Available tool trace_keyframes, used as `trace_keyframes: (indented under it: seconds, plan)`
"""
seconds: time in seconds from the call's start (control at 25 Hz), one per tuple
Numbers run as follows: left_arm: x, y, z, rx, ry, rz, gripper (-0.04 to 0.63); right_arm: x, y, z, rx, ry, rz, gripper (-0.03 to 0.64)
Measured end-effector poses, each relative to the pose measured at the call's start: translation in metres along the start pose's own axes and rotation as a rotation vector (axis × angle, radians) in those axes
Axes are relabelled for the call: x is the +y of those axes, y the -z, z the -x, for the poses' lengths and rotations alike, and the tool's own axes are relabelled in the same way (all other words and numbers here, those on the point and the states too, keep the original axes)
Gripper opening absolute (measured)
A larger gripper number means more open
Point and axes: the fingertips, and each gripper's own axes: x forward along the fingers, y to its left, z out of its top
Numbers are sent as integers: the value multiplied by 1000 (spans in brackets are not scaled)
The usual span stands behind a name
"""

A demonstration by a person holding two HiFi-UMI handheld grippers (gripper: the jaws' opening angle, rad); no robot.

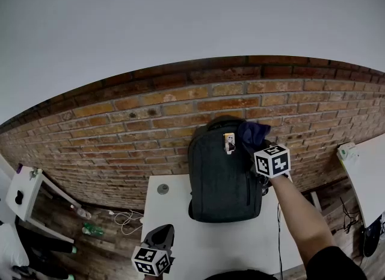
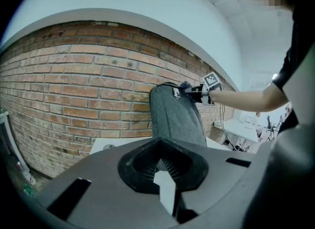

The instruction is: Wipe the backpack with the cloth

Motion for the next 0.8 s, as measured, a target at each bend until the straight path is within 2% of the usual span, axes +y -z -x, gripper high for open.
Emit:
trace_keyframes:
  seconds: [0.44, 0.8]
  plan:
    - [-12, -1, -4, 5, 27, -9, -9, 17, 61, 7, 108, -41, -30, 38]
    - [-17, 1, -6, 23, 47, -20, -9, 29, 95, 31, 133, -46, -33, 38]
